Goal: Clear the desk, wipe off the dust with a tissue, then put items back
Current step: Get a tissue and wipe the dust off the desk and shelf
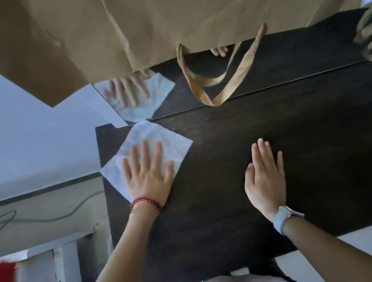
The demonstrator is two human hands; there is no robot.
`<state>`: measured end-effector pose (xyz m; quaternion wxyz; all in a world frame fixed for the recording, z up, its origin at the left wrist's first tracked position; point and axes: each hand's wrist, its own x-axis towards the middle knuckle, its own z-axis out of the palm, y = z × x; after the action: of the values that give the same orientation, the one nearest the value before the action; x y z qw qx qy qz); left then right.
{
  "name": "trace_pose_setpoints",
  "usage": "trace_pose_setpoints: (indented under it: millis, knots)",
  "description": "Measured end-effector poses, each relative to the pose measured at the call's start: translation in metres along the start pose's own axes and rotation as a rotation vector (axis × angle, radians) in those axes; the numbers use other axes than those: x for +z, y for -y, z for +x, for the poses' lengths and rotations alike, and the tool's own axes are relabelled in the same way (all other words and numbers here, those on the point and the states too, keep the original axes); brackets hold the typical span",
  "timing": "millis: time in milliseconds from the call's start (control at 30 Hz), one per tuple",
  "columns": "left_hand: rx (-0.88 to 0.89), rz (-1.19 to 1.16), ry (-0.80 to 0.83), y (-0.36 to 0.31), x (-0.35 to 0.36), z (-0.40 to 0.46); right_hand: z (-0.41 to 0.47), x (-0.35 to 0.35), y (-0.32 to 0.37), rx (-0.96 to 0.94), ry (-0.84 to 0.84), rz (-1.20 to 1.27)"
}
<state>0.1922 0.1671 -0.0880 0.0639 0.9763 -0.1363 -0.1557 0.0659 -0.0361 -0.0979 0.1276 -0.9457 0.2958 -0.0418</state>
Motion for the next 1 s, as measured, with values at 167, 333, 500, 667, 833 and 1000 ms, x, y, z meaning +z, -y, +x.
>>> trace_pose_setpoints:
  millis: [167,333,500,667,833,1000]
  knots:
    - [-0.269,-0.101,-0.004,-0.011,-0.009,0.011,0.001,0.001,0.001,0.003,-0.018,0.062]
    - [0.312,0.054,0.037,-0.106,0.003,0.033,0.002,0.002,-0.002,0.005,-0.09,0.178]
    - [0.579,0.186,0.059,-0.126,-0.007,0.069,0.002,0.005,-0.005,-0.022,-0.125,0.171]
    - [0.117,-0.002,0.013,-0.024,-0.008,0.021,0.002,0.0,-0.003,-0.021,-0.056,0.086]
    - [-0.308,-0.105,-0.056,0.029,-0.022,0.007,0.002,-0.001,0.0,-0.034,-0.019,-0.007]
    - [-0.035,-0.089,-0.048,-0.05,-0.007,0.035,0.003,0.001,-0.001,-0.031,-0.002,-0.02]
